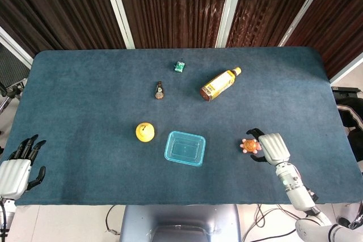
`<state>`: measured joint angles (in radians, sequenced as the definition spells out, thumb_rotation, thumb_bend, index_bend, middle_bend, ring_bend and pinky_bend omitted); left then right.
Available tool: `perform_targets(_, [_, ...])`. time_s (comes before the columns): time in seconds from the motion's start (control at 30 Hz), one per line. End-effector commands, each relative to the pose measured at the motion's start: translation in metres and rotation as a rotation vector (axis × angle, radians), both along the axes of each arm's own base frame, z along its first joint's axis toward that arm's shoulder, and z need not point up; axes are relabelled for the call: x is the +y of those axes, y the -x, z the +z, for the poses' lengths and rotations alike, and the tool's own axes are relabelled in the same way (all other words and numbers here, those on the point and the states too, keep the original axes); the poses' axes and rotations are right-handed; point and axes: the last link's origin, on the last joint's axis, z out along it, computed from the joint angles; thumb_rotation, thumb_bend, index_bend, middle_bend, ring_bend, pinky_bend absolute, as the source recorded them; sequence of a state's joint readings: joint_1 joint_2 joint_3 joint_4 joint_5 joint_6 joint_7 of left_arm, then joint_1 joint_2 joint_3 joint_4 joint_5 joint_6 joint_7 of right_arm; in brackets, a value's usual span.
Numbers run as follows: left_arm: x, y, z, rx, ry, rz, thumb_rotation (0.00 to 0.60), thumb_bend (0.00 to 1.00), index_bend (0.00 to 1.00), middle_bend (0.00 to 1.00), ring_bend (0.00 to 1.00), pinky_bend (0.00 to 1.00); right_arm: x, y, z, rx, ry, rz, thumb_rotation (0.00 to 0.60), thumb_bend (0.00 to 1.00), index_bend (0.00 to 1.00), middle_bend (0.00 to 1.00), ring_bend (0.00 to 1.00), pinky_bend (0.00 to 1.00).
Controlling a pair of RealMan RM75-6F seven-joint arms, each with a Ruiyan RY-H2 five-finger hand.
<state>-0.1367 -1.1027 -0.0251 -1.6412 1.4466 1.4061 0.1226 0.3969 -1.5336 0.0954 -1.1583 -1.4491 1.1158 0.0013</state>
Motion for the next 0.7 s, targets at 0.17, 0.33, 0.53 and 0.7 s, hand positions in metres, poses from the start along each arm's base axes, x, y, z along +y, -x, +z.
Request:
perform_targets(0.17, [0.0, 0.001, 0.0, 0.002, 0.002, 0.004, 0.6, 0.47, 0.13, 0.0, 0.06, 0.27, -0.006, 0.003, -0.012, 0.004, -0.01, -0.02, 0.6, 0.25, 0.44, 0.42, 0.97, 1.0])
perform_targets(0.33, [0.0, 0.001, 0.0, 0.0, 0.001, 0.006, 0.6, 0.47, 0.13, 0.0, 0.08, 0.27, -0.008, 0.006, -0.017, 0.011, -0.013, -0.025, 0.6, 0.25, 0.46, 0.43, 0.97, 1.0])
perform_targets(0.53, [0.0, 0.0, 0.0, 0.001, -0.002, 0.004, 0.6, 0.47, 0.13, 0.0, 0.08, 0.27, -0.009, 0.009, -0.021, 0.025, -0.003, -0.022, 0.6, 0.29, 0.52, 0.48, 0.99, 1.0])
perform_targets(0.7, [0.0, 0.001, 0.001, 0.0, -0.007, 0.007, 0.6, 0.47, 0.13, 0.0, 0.08, 0.27, -0.01, 0.014, -0.022, 0.037, 0.004, -0.033, 0.6, 0.43, 0.58, 0.52, 1.0, 1.0])
